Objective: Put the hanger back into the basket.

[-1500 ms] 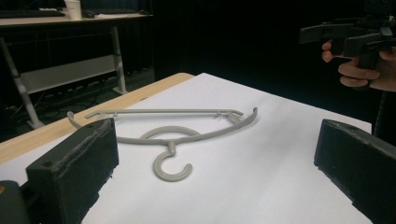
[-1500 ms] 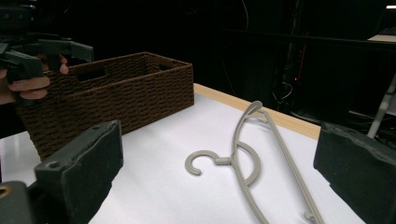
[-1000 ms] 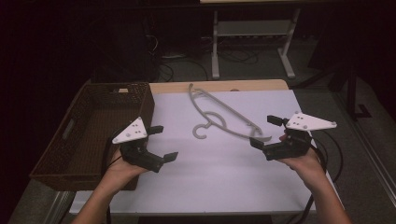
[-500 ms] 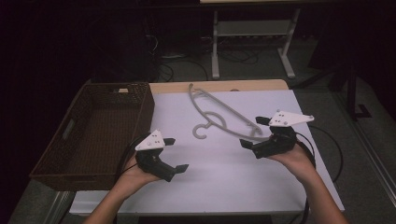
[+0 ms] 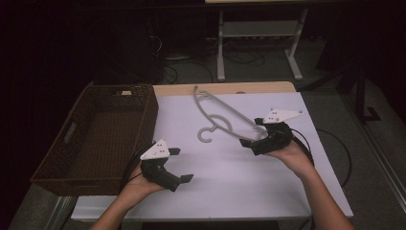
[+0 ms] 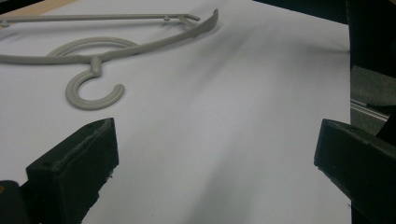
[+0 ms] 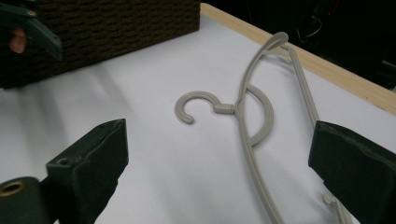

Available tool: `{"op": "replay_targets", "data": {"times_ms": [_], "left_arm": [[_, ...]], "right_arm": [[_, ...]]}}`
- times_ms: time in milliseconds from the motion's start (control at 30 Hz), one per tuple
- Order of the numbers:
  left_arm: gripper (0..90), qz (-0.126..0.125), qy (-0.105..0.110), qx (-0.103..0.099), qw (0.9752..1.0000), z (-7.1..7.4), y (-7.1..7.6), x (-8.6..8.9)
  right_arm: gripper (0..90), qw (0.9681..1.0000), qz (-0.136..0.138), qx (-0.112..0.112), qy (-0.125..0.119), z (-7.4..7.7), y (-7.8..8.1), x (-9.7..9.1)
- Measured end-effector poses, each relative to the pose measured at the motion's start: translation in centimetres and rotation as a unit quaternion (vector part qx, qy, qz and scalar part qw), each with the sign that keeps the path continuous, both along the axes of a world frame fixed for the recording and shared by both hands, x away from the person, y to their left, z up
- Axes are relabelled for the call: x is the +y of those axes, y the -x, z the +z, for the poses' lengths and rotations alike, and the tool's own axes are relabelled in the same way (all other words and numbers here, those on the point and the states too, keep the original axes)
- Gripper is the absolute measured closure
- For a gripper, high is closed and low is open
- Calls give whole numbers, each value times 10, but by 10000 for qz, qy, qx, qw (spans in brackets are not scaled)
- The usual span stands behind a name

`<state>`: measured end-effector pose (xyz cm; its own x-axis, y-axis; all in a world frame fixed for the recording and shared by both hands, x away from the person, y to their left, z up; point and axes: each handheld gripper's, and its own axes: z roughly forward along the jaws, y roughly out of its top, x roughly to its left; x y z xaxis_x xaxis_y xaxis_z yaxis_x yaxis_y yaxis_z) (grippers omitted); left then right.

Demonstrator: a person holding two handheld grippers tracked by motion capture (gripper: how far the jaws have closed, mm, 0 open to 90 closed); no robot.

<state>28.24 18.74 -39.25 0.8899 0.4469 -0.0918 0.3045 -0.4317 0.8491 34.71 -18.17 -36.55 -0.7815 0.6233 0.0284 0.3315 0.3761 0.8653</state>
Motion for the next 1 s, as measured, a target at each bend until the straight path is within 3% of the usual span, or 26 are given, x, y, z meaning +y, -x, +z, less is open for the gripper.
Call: {"op": "replay_targets", "data": {"times_ms": [133, 167, 267, 333, 400, 500, 667, 833, 1000], "left_arm": [[0, -1, -27, 31, 10000, -2, 0, 1], [0, 3, -18, 30, 10000, -3, 0, 1], [0, 1, 2, 22, 10000, -3, 1, 1], [0, -3, -1, 34, 10000, -2, 1, 1], [0, -9, -7, 38, 10000, -2, 1, 1], [0, -10, 20, 50, 10000, -2, 1, 2], [0, -19, 44, 58, 10000, -1, 1, 3], [0, -21, 37, 65, 10000, -1, 1, 4], [0, -20, 36, 71, 10000, -2, 1, 3]], "right_arm": [[87, 9999, -1, 126, 66, -4, -9, 1], [130, 9997, -9, 211, 102, -4, -14, 2], [150, 9996, 3, 220, 161, -4, -20, 3], [236, 9994, -6, 213, 265, -7, -28, 7], [256, 9992, -30, 233, 312, -8, -30, 8], [365, 9984, -6, 391, 407, -16, -46, 14], [453, 9972, 102, 535, 509, -26, -58, 20], [569, 9935, 162, 711, 878, -42, -74, 31], [612, 9899, 207, 896, 1082, -54, -83, 37]]}}
